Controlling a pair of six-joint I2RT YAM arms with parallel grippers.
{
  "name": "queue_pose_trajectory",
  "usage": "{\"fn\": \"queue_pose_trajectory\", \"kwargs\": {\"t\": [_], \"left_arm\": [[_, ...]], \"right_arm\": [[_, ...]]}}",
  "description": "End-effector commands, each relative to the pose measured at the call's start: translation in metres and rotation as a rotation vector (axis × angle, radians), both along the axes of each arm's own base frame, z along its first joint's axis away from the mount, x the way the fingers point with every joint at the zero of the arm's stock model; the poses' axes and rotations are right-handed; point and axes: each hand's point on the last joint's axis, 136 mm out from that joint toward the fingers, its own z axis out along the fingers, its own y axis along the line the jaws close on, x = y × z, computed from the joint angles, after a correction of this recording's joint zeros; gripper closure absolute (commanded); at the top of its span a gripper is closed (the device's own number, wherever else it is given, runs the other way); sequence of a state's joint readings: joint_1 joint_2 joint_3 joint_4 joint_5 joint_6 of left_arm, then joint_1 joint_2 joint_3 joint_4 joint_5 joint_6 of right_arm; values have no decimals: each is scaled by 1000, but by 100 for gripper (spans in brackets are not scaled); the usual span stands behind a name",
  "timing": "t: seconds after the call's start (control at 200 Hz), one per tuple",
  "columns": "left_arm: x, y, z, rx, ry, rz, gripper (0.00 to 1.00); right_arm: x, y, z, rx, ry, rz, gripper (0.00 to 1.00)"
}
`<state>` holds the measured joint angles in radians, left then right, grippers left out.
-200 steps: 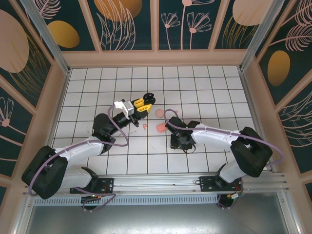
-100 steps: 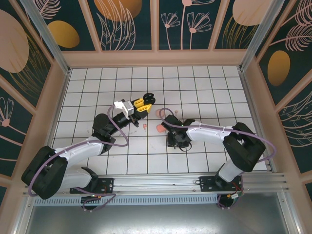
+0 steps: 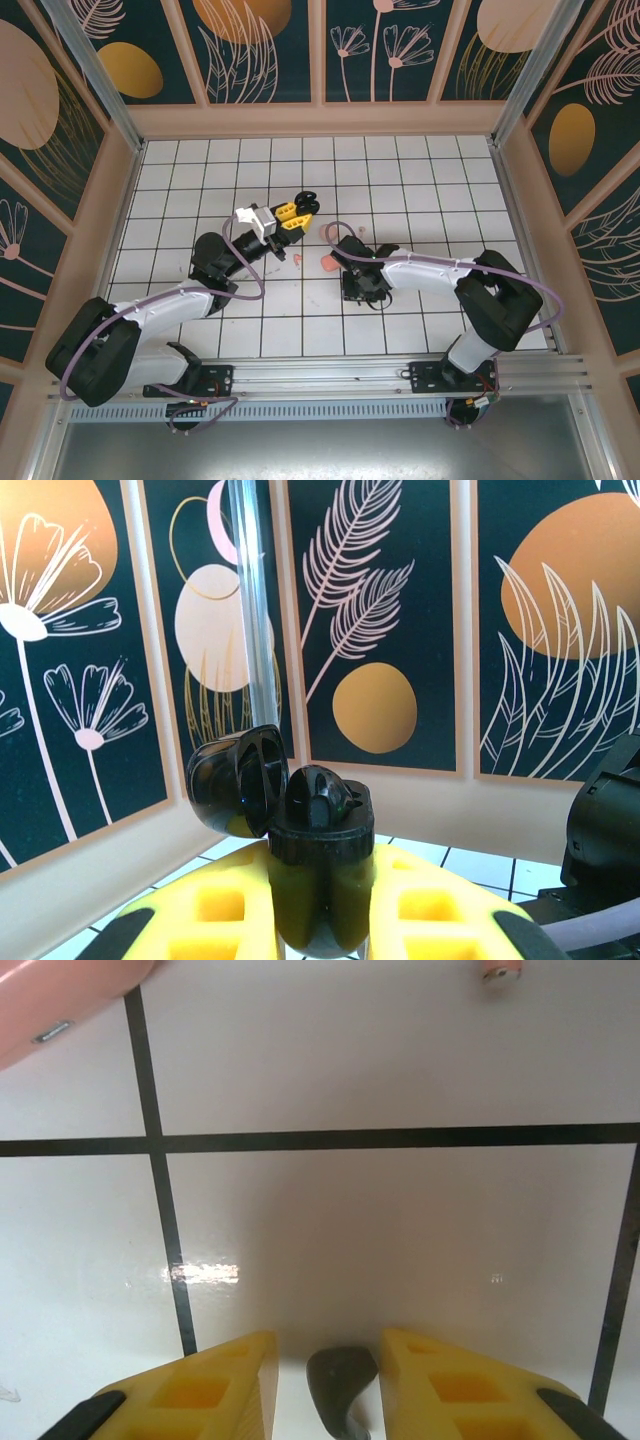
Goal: Insert the wireless bluetooth earbuds into the charging case
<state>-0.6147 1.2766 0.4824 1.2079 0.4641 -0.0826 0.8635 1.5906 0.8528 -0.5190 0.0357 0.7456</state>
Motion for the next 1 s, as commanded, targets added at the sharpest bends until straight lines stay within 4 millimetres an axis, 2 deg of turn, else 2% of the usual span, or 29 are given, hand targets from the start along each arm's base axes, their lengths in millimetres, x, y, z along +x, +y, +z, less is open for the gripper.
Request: {"fn": "queue_pose_trajectory", "kwargs": {"t": [0.0,0.25,0.756,0.991], "left_arm": [[-4,-3,9,-18,-31,-21,100],[-4,-3,11,-21,-31,-24,100],[-3,-4,13,-25,-25,-26,100],[-2,-4,13,-26,-22,-26,100]], "right_arm": [[0,-7,-8,-26,3,5,68],[-2,-13,-12,-49,4,21,68],[-7,-12,-17,-130,19,151,68],[-9,-13,-19,-143,25,157,73]]}}
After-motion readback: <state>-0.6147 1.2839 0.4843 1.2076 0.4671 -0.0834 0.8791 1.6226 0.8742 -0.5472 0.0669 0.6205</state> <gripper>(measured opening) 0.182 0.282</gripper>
